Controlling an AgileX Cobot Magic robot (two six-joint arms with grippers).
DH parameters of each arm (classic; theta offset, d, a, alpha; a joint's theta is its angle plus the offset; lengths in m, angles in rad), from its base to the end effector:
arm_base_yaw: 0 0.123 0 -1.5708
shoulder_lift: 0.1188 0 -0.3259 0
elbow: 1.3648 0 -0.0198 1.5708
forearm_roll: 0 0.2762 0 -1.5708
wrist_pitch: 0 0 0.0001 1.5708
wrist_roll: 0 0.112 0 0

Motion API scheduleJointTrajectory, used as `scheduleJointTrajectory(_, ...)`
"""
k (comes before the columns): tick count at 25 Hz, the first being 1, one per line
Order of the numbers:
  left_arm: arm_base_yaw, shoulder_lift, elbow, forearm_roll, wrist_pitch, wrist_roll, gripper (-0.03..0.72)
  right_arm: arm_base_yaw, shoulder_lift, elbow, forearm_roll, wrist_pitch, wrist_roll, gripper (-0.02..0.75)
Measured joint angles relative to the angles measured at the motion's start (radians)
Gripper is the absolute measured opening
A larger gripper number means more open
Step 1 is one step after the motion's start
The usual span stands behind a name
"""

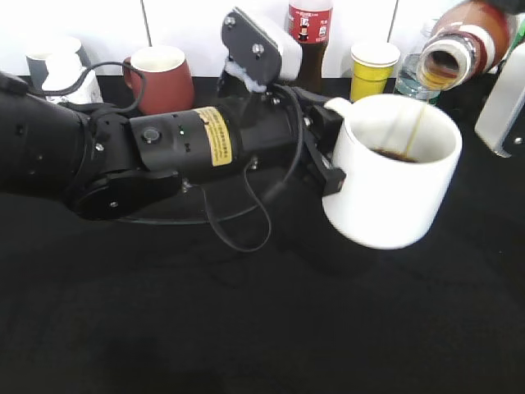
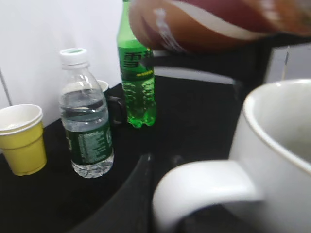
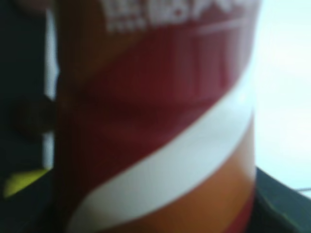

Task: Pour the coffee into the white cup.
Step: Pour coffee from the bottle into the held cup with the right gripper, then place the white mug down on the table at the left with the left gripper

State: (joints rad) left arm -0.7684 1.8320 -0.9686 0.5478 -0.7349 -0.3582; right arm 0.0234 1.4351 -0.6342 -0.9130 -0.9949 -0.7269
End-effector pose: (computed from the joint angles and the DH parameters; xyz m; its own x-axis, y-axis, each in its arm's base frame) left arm 0.2864 -0.3311 0.2337 -0.0251 0.1113 -0.9935 0.9042 0.4263 0.0249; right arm 0.2982 0.0813 0.2864 0.6720 -0.7128 -0.2008 -0.1146 0.1678 -0.9791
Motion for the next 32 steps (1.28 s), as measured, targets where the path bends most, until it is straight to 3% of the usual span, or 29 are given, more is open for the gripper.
scheduleJointTrajectory(5, 0.018, 0.0, 0.0, -0.016, -0.057, 0.0, 0.06, 0.0, -0.001, 0.0, -0.039, -0.001, 0.484, 0.514)
scheduleJointTrajectory(9, 0.118, -0.003, 0.053, -0.02, -0.096, 0.0, 0.06, 0.0, -0.001, 0.0, -0.041, 0.056, 1.19, 0.514)
scheduleJointTrajectory(11, 0.195, -0.003, 0.129, -0.02, -0.166, 0.001, 0.06, 0.0, -0.001, 0.0, -0.041, 0.091, 1.398, 0.514)
scheduleJointTrajectory(15, 0.334, -0.003, 0.235, -0.045, -0.186, 0.12, 0.06, 0.0, -0.001, 0.0, -0.041, 0.104, 1.465, 0.514)
scheduleJointTrajectory(19, 0.421, 0.079, 0.245, -0.195, -0.309, 0.229, 0.06, 0.0, -0.001, 0.0, -0.04, 0.104, 1.466, 0.514)
scheduleJointTrajectory(24, 0.435, 0.216, 0.215, -0.429, -0.402, 0.309, 0.06, 0.0, -0.001, 0.0, -0.038, 0.104, 1.468, 0.513)
scheduleJointTrajectory(32, 0.436, 0.301, 0.164, -0.483, -0.433, 0.305, 0.066, 0.0, -0.001, 0.0, -0.038, 0.104, 1.471, 0.513)
